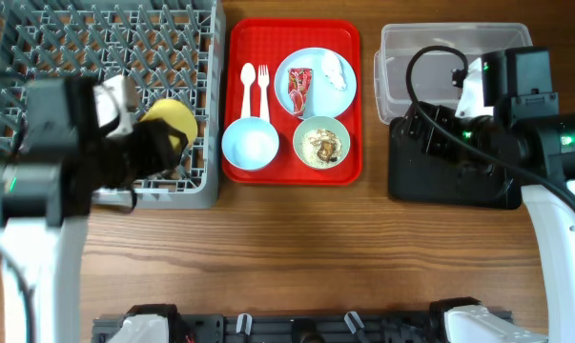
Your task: Sort waste into correct bins and load items into the dishwasher rack
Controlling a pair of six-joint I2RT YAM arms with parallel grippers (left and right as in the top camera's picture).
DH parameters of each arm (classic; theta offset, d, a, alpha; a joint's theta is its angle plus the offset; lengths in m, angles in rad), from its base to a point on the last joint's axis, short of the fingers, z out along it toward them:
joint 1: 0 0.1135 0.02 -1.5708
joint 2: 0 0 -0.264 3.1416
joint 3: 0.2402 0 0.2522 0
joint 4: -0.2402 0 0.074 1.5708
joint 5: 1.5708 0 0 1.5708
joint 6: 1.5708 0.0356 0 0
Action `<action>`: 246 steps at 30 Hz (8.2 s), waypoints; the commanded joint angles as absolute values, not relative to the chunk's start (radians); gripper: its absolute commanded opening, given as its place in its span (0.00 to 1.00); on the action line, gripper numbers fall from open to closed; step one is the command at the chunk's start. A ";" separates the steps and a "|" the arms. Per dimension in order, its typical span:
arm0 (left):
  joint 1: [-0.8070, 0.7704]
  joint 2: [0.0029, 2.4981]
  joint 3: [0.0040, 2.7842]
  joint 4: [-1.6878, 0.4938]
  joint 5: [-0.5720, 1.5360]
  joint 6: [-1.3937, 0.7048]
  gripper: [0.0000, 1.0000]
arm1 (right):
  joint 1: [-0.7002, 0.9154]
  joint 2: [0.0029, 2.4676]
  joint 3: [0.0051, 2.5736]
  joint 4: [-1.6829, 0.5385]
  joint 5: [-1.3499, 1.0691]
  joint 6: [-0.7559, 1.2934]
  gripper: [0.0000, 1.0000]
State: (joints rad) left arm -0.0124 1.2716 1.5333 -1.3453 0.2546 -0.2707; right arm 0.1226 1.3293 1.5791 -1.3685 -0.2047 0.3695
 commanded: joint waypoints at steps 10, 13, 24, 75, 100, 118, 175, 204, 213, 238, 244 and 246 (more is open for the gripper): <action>-0.030 1.570 1.522 -1.395 -0.017 -0.382 0.55 | 0.125 1.322 1.586 -1.391 -0.184 0.313 1.00; -0.030 1.598 1.522 -1.381 -0.015 -0.382 0.55 | 0.125 1.322 1.586 -1.390 -0.184 0.310 1.00; -0.031 1.625 1.376 -1.295 0.054 -0.382 0.65 | 0.125 1.323 1.586 -1.392 -0.184 0.289 1.00; -0.267 1.425 1.751 -1.591 0.073 -0.352 0.95 | 0.489 1.599 1.563 -0.999 -0.329 0.465 0.61; -0.378 1.427 1.751 -1.541 0.074 -0.352 1.00 | 0.360 1.601 1.554 -1.139 -0.161 0.464 0.57; -0.375 1.416 1.752 -1.577 0.029 -0.405 1.00 | 0.514 1.832 1.551 -1.048 -0.191 0.429 0.50; -0.375 1.420 1.752 -1.579 0.040 -0.401 1.00 | 0.579 2.143 1.549 -0.853 0.027 0.642 0.29; -0.375 1.420 1.752 -1.579 0.040 -0.401 1.00 | 0.385 1.782 1.551 -1.036 -0.230 0.599 0.04; -0.375 1.419 1.752 -1.579 0.040 -0.401 1.00 | 0.062 1.758 1.538 -1.159 -0.607 0.264 0.04; -0.375 1.420 1.752 -1.579 0.040 -0.401 1.00 | -0.433 1.781 1.090 -0.953 -1.414 -0.392 0.04; -0.375 1.420 1.752 -1.579 0.040 -0.401 1.00 | -0.467 1.781 1.090 -0.955 -1.423 -0.352 0.04; -0.375 1.420 1.752 -1.579 0.040 -0.401 1.00 | -0.490 1.781 1.090 -0.953 -1.418 -0.327 0.04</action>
